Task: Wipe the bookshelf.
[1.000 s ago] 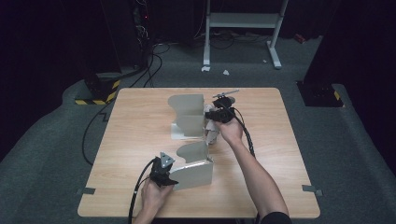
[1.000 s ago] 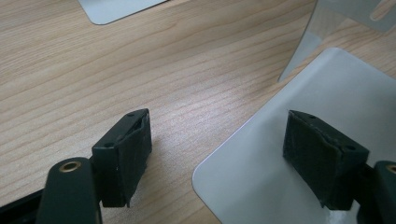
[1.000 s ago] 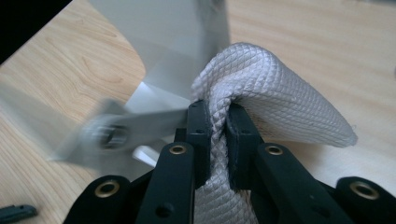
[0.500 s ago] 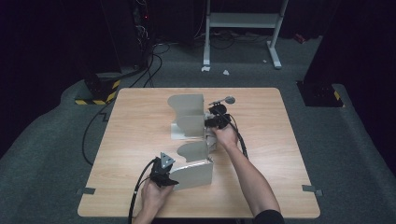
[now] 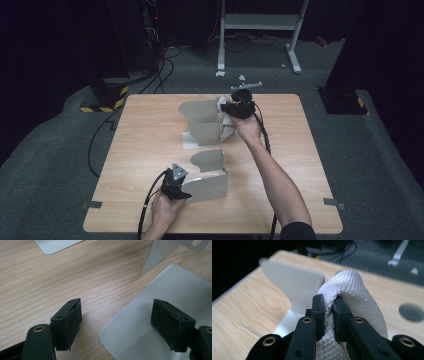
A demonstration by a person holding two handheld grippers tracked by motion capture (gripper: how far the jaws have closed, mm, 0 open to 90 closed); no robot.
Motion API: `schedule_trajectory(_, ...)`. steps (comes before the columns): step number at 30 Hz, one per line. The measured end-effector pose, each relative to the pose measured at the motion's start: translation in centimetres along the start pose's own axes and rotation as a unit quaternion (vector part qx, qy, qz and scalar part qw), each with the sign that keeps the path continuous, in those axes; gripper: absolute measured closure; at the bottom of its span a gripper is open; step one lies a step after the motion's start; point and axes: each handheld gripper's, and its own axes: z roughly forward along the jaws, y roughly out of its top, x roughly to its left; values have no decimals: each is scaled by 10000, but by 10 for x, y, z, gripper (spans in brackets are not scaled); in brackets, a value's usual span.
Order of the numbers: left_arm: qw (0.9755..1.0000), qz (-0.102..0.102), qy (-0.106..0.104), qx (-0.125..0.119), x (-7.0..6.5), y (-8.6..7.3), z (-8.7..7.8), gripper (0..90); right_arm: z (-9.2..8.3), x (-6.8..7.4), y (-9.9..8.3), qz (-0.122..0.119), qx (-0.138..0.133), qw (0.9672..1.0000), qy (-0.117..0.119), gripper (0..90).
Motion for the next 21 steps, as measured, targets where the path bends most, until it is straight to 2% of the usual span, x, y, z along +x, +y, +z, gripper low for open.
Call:
schedule_trajectory(3, 10000, 5, -9, 3, 0, 0, 0, 251, -4, 6, 10, -168, -99, 9998, -40, 823)
schedule_trajectory(5, 10000, 7, -8, -2, 0, 0, 0, 251, 0, 7, 10, -199, -15, 9998, -65, 823)
schedule_trajectory(8, 10000, 12, -17, 4, 0, 0, 0, 251, 15, 2, 0, -71, 210, 9997, -61, 823)
schedule_trajectory(9, 10000, 15, -14, -9, 0, 0, 0, 251, 21, -3, -8, 168, 115, 9998, 88, 822)
schedule_trajectory(12, 10000, 17, -17, -11, 0, 0, 0, 251, 22, -7, -12, 282, 116, 9994, 150, 821)
schedule_trajectory(13, 10000, 22, -25, -13, 0, 0, 0, 251, 23, -7, -13, 202, 132, 9997, 89, 821)
schedule_trajectory(14, 10000, 27, -41, -17, -1, -1, 0, 257, 25, -6, -16, -8, 316, 9993, -174, 821)
schedule_trajectory(16, 10000, 28, -43, -18, -1, -1, 0, 260, 26, -6, -18, -31, 364, 9991, -204, 822)
schedule_trajectory(18, 10000, 26, -42, -19, -1, -1, 0, 260, 31, -9, -26, 55, 454, 9988, -170, 822)
schedule_trajectory(19, 10000, 30, -43, -21, -1, -1, 0, 260, 40, -9, -36, -16, 705, 9973, -216, 822)
schedule_trajectory(20, 10000, 30, -44, -22, -1, -1, 0, 260, 40, -9, -36, -16, 705, 9973, -216, 822)
schedule_trajectory(21, 10000, 30, -45, -21, -1, -1, 0, 260, 48, -7, -45, -24, 854, 9962, -187, 823)
